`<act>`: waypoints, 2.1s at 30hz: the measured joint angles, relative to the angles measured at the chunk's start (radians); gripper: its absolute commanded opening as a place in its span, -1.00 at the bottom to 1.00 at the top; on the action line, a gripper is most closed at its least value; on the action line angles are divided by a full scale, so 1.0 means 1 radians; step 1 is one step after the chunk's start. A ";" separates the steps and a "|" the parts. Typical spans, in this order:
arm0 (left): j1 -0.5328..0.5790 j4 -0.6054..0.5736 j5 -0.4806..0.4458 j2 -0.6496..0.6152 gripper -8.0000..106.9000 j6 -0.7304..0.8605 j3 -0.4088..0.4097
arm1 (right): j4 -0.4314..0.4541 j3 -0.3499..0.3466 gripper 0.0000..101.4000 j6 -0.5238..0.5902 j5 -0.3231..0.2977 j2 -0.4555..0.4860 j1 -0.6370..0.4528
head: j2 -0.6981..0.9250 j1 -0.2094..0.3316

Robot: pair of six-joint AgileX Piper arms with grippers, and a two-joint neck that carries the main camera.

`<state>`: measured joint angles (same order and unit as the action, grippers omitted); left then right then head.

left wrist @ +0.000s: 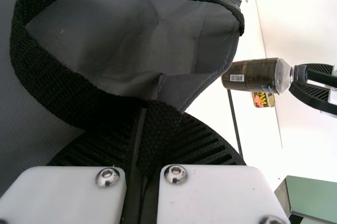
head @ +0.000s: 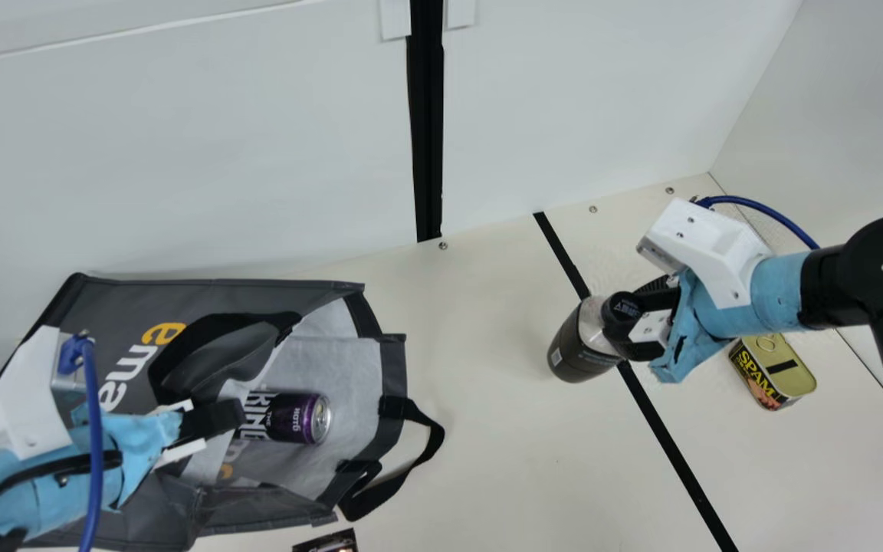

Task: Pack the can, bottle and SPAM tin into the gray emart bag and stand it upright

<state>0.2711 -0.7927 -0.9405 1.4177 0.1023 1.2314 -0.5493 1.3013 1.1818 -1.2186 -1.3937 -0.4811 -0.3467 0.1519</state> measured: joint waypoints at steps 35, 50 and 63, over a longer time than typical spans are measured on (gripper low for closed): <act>0.000 0.000 0.000 0.000 -1.00 0.000 0.000 | -0.235 -0.115 -1.00 -0.052 -0.002 0.152 0.253 | 0.000 0.000; 0.000 0.000 0.000 0.000 -1.00 0.000 0.000 | -0.399 -0.096 -1.00 -0.130 -0.002 0.189 0.357 | 0.000 0.000; 0.000 0.000 0.000 0.000 -1.00 0.000 0.000 | -0.487 -0.086 -1.00 -0.098 0.000 0.158 0.380 | -0.002 0.000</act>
<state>0.2711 -0.7927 -0.9405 1.4177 0.1023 1.2314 -1.0367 1.2152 1.0835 -1.2184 -1.2356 -0.1014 -0.3482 0.1519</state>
